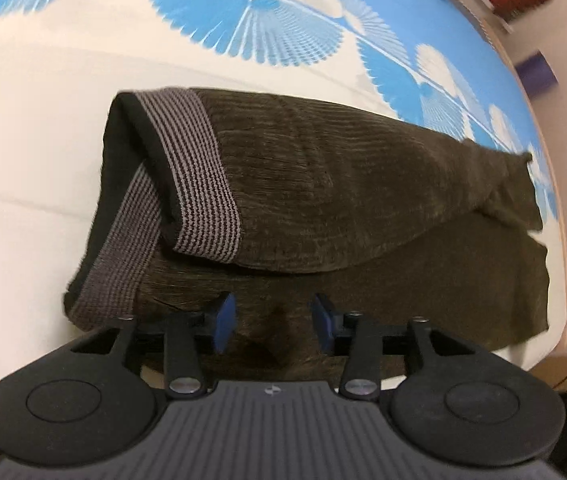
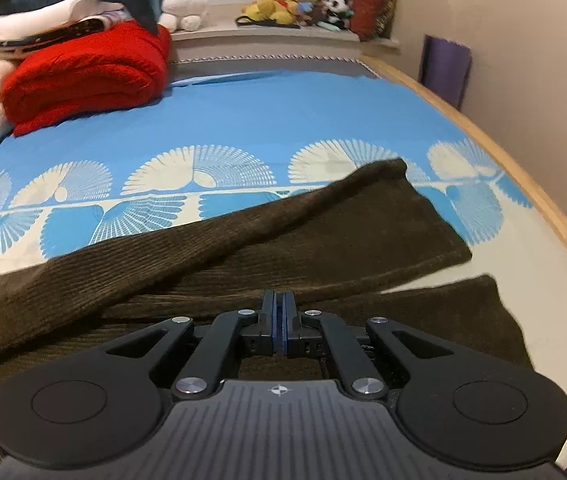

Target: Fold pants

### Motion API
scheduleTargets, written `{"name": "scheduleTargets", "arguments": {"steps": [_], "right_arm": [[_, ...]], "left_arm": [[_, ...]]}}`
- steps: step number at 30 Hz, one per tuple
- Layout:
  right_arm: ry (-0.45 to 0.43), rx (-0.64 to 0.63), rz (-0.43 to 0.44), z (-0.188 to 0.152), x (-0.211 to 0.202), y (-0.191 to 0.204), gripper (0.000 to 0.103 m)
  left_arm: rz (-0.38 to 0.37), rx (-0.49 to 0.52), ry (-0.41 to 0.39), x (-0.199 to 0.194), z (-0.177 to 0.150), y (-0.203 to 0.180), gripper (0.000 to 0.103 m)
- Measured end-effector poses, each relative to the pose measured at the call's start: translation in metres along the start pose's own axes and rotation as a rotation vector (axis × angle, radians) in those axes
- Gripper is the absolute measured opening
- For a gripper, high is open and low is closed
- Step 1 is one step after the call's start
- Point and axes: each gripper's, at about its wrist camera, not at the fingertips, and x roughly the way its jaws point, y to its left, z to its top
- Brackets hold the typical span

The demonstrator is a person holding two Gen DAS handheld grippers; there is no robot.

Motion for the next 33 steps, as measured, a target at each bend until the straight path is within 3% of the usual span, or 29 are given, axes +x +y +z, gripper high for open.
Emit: {"name": "scheduleTargets", "arguments": {"steps": [3, 7, 11, 14, 15, 17, 20, 27, 33], "right_arm": [[-0.001, 0.082, 0.034, 0.005, 0.006, -0.006, 0.005], [-0.012, 0.197, 0.085, 0.015, 0.016, -0.011, 0.024], [0.008, 0.361, 0.132, 0.025, 0.041, -0.017, 0.030], [0.045, 0.521, 0.173, 0.031, 0.072, -0.026, 0.032], [0.058, 0.568, 0.184, 0.031, 0.083, -0.029, 0.032], [0.091, 0.645, 0.193, 0.031, 0.108, -0.031, 0.032], [0.128, 0.685, 0.176, 0.032, 0.140, -0.029, 0.033], [0.201, 0.752, 0.196, 0.028, 0.194, -0.021, 0.035], [0.232, 0.722, 0.186, 0.027, 0.208, -0.005, 0.036]], "left_arm": [[0.005, -0.013, 0.015, 0.010, 0.008, -0.007, 0.058], [0.008, -0.093, -0.011, 0.013, 0.020, -0.002, 0.066], [0.037, -0.248, -0.029, 0.014, 0.031, 0.016, 0.067], [0.061, -0.300, -0.050, 0.012, 0.035, 0.025, 0.065], [0.067, -0.299, -0.049, 0.012, 0.036, 0.025, 0.063], [0.108, -0.272, -0.049, 0.013, 0.037, 0.023, 0.044], [0.139, -0.220, -0.065, 0.008, 0.038, 0.018, 0.035], [0.178, -0.103, -0.123, -0.007, 0.042, 0.001, 0.031], [0.152, -0.101, -0.144, -0.018, 0.041, 0.004, 0.029]]}}
